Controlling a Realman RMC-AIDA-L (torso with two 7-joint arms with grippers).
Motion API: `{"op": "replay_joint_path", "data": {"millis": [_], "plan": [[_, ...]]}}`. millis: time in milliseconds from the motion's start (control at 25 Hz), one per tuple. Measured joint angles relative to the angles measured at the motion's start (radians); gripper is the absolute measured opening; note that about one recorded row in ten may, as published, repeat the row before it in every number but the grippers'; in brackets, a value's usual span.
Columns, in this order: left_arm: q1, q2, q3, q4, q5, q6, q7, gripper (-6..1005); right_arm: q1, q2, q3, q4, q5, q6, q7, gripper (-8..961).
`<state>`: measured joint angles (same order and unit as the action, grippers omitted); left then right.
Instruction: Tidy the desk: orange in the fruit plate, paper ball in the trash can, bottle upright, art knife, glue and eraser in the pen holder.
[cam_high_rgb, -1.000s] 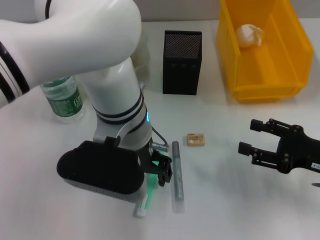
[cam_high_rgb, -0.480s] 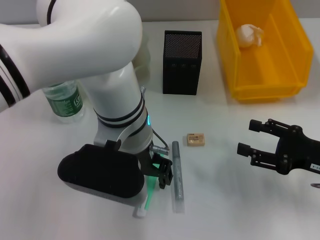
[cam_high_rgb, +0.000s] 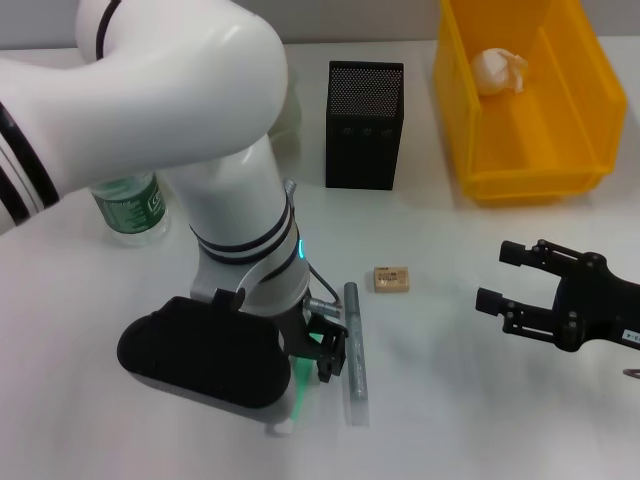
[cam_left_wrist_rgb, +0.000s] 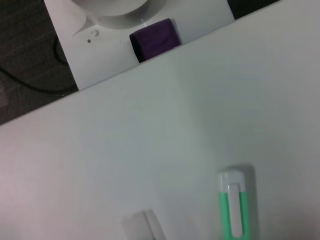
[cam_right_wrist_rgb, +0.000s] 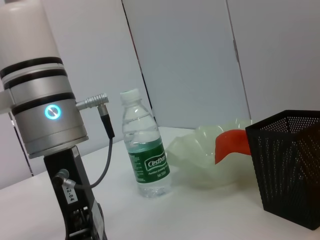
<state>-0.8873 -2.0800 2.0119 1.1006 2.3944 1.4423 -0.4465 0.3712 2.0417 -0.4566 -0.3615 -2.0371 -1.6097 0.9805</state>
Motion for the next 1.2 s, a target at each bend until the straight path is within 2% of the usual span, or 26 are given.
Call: {"op": "replay_joint_path", "data": {"millis": [80,480,1200], "plan": [[0.004,0.000,0.015,0.017,0.000,-0.001,-0.014,502,-0.001,0.000,0.000,0.000,0.000,-0.001,-0.001,775],[0.008,0.000,0.048,0.041,0.008,-0.022,-0.046,484,-0.003,0.000,-0.001,-0.001,-0.003,-0.001,-0.013,774],[0.009,0.000,0.050,0.056,0.037,-0.015,-0.064,437,-0.006,0.003,0.000,-0.001,-0.009,-0.009,-0.013,775]]}}
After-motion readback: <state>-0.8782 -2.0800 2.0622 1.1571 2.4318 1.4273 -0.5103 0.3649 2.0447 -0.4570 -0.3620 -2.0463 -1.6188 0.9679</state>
